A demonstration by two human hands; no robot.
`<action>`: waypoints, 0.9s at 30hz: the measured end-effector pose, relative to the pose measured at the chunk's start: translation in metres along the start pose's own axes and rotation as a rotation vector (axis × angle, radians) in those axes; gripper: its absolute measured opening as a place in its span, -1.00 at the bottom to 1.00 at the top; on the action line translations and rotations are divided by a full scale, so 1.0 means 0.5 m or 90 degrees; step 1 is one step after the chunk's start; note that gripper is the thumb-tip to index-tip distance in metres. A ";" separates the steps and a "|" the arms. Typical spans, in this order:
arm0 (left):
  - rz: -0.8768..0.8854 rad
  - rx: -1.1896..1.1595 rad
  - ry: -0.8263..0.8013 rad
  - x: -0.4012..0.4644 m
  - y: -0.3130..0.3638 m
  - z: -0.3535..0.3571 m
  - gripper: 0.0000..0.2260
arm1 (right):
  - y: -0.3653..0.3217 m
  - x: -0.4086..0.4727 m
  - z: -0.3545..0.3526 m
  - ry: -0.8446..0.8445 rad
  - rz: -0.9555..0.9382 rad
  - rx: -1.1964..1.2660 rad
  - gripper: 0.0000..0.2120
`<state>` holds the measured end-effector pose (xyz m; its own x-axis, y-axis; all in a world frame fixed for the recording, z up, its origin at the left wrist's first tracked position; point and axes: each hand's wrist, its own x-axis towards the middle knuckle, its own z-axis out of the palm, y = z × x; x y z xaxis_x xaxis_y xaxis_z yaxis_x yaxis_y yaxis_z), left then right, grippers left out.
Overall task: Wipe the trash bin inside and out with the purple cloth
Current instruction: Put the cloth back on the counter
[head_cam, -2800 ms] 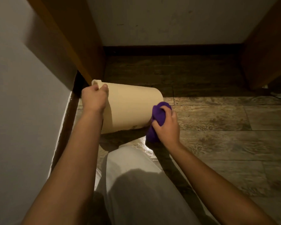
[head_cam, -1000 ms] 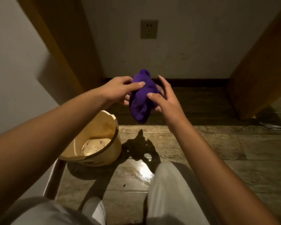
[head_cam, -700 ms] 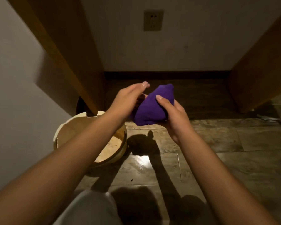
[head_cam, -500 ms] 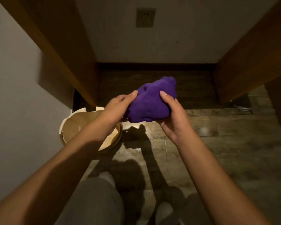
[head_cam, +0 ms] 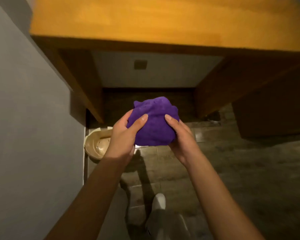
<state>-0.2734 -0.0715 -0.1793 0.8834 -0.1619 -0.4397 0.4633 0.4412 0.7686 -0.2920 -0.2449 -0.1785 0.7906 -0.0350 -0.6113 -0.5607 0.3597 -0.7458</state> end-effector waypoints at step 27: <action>0.198 0.471 0.309 0.384 0.578 0.034 -0.77 | -0.540 0.343 0.355 0.066 -0.156 -0.205 -0.45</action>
<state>0.0314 0.0098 -0.0335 0.9265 0.3292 -0.1823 0.2852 -0.2982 0.9109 0.0387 -0.1826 -0.0350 0.8903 -0.1833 -0.4168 -0.4207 0.0191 -0.9070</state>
